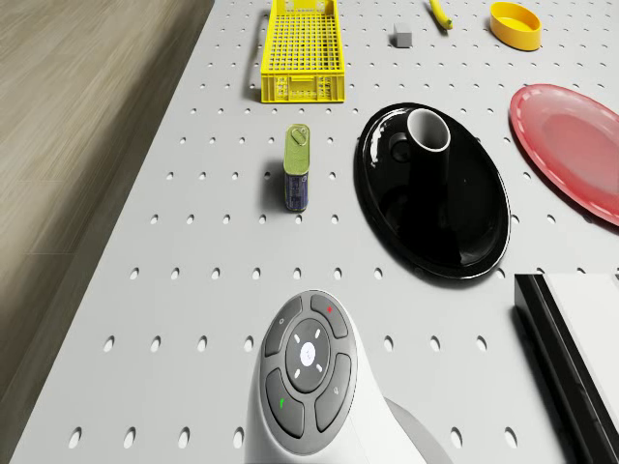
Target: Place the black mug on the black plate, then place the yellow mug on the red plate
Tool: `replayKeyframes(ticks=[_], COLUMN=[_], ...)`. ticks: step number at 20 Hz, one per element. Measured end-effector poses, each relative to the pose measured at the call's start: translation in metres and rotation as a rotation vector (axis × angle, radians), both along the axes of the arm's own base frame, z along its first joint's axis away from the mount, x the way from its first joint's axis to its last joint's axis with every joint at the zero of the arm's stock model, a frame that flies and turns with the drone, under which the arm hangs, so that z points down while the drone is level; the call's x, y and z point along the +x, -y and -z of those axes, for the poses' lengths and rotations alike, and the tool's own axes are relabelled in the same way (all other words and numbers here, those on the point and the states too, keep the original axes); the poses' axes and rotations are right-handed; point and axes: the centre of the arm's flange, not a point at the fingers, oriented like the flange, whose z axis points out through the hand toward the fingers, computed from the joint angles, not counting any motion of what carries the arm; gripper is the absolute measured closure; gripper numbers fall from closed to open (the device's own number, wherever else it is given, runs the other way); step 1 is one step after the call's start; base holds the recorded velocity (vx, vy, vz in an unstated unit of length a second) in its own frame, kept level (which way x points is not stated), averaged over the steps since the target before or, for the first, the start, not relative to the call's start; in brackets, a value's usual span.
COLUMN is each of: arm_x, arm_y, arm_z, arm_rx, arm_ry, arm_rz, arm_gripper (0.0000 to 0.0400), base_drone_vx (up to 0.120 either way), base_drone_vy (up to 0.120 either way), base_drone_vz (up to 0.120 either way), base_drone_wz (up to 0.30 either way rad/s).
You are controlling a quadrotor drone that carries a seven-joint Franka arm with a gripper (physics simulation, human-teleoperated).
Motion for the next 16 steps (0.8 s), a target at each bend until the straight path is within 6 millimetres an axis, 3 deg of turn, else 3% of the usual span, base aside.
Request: replayKeyframes(ticks=[5, 8, 10, 16], arm_x=[0.0000, 0.0000, 0.0000, 0.0000], arm_y=[0.0000, 0.0000, 0.0000, 0.0000], arm_z=[0.0000, 0.0000, 0.0000, 0.0000], arm_rx=[0.000, 0.000, 0.000, 0.000], arm_ry=[0.000, 0.000, 0.000, 0.000], arm_rz=[0.000, 0.000, 0.000, 0.000], arm_gripper=[0.0000, 0.0000, 0.0000, 0.0000], base_drone_vx=[0.000, 0.000, 0.000, -0.113], base_drone_vy=[0.000, 0.120, 0.000, 0.000], base_drone_vz=[-0.112, 0.000, 0.000, 0.000], base_drone_wz=[0.000, 0.000, 0.000, 0.000])
